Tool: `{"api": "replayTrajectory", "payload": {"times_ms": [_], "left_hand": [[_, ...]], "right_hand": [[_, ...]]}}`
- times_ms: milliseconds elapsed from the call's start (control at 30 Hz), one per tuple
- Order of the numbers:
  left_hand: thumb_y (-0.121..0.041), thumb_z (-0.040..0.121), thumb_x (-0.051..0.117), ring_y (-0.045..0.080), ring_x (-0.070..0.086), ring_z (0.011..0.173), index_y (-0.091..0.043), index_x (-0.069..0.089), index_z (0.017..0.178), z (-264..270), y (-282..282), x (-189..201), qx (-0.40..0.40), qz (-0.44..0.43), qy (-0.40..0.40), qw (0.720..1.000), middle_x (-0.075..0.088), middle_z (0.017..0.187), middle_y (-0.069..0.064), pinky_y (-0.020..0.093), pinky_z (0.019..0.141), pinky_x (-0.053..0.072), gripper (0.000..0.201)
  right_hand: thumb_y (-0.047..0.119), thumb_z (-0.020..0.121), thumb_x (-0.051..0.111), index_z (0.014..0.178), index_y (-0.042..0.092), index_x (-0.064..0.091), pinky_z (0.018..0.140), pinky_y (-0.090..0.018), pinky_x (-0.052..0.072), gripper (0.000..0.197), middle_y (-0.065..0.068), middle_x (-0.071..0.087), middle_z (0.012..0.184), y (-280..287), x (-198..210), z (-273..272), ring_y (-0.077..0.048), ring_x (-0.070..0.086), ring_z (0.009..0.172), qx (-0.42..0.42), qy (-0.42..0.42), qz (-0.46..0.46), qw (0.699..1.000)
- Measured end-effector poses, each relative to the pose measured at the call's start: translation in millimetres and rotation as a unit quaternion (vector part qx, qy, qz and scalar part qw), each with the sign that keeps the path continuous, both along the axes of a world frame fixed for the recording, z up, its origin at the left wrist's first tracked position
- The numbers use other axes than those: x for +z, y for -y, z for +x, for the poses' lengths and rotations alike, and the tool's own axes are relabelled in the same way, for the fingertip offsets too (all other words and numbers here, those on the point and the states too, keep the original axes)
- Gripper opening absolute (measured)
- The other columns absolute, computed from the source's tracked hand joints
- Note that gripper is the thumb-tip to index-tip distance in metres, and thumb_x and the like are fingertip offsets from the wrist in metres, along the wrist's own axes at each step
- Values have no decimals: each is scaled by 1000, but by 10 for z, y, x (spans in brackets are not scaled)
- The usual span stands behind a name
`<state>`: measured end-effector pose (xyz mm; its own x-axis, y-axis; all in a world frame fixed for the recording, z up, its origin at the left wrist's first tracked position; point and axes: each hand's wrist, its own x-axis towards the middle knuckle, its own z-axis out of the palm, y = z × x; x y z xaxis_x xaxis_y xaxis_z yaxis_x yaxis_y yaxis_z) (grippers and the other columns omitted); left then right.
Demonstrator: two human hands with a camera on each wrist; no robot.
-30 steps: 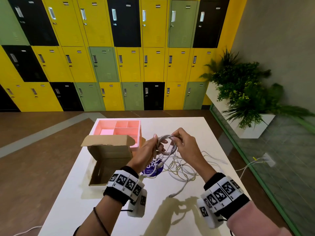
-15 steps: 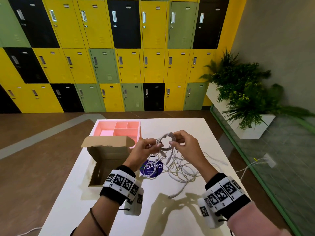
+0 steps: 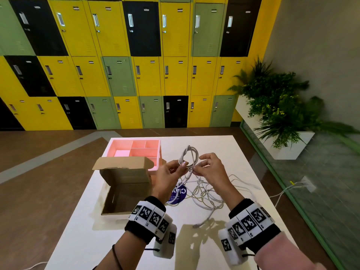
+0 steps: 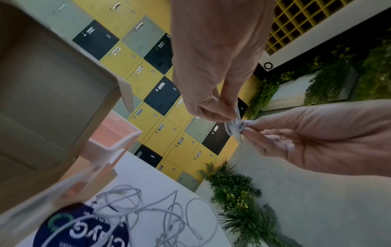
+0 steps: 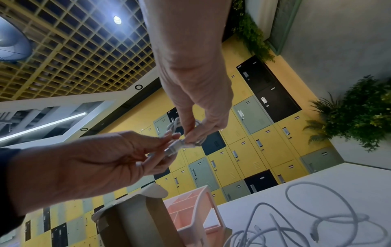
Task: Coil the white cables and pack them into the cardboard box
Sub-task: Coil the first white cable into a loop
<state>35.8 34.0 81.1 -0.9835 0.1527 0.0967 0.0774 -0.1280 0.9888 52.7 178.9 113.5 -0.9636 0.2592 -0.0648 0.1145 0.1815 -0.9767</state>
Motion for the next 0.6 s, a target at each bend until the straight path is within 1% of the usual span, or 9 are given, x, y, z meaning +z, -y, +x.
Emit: {"api": "replayTrajectory", "payload": {"times_ms": [200,267,333,400,433,467,533,567,600], "left_hand": [[-16,92,60,20,68,90,3,67,103,8,27,-42,-11,-4,36,999,70,94,15,21,76,54,23],[-16,92,59,19,67,91,3,66,103,14,39,-56,-16,-17,40,999,70,96,16,20,74,53,24],[-17,93,58,18,67,91,2,66,103,11,62,-56,-20,-17,51,998,69,96,15,20,74,53,23],[-17,93,57,17,67,90,1,65,101,-10,103,-50,-24,-8,62,998,69,95,14,21,75,53,22],[-18,93,57,17,66,90,1,65,101,-21,128,-44,-27,-11,62,998,68,96,14,22,77,53,22],[-18,94,56,19,66,91,0,65,102,-32,152,-42,-29,-20,59,998,68,96,15,25,79,53,22],[-19,94,55,22,64,94,-1,65,104,-52,186,-23,-40,-35,54,997,68,98,16,28,85,53,23],[-19,95,54,21,64,95,0,65,105,-54,192,-1,-47,-37,54,997,68,99,15,28,85,53,24],[-18,95,53,20,64,95,-1,64,105,-55,193,19,-55,-37,55,996,68,98,13,26,83,53,23]], "right_hand": [[9,77,76,107,10,52,78,-34,59,38,-8,68,84,8,32,3,-16,70,73,4,9,45,999],[10,77,74,105,11,53,70,-28,55,34,-4,67,80,-3,45,-3,-11,66,70,3,12,83,996],[9,79,69,103,11,55,60,-22,48,27,1,63,77,-46,69,-21,-8,59,66,-11,11,127,992],[8,83,63,102,13,57,56,-21,45,21,3,61,77,-95,103,-32,-7,55,64,-9,6,174,985],[8,85,61,103,14,58,60,-25,48,18,2,61,81,-111,118,-37,-9,56,67,2,-2,200,980],[9,88,58,103,15,61,69,-30,51,16,1,62,87,-125,124,-47,-13,57,74,17,-10,241,970],[12,95,52,107,19,65,85,-34,43,19,-1,61,100,-144,118,-68,-18,52,96,45,-29,368,928],[12,96,50,109,21,66,87,-32,38,22,-1,59,105,-147,111,-77,-19,47,104,52,-38,428,902],[11,96,49,111,21,66,85,-30,35,24,-2,58,107,-152,101,-85,-20,44,106,53,-46,460,885]]}}
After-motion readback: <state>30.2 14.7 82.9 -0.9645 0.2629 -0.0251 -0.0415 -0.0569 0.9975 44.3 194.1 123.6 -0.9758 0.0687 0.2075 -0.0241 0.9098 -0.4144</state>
